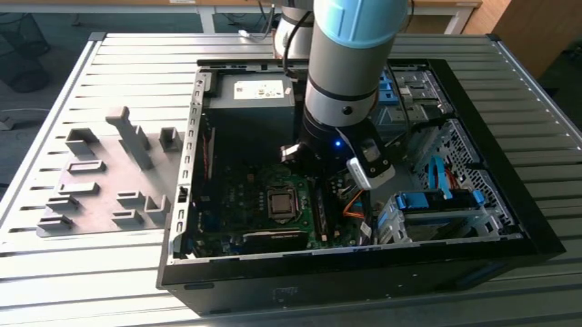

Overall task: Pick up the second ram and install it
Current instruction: 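Insert the second ram into the second slot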

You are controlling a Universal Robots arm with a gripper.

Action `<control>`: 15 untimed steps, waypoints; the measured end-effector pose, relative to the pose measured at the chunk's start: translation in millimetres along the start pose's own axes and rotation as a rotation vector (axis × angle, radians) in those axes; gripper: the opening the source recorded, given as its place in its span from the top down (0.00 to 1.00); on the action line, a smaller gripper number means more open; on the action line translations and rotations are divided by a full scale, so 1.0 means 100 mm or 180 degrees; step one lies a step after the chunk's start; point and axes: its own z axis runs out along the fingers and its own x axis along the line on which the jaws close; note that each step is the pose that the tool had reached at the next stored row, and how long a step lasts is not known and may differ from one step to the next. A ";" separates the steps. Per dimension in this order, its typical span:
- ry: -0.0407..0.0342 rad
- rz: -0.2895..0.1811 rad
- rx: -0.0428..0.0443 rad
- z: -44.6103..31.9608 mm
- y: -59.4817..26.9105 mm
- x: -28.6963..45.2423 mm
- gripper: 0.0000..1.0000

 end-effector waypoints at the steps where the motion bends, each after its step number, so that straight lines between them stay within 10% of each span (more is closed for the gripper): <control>1: 0.0000 0.0000 0.0000 0.002 0.000 -0.004 0.86; 15: 0.0001 0.0000 -0.0033 0.056 -0.002 -0.009 0.86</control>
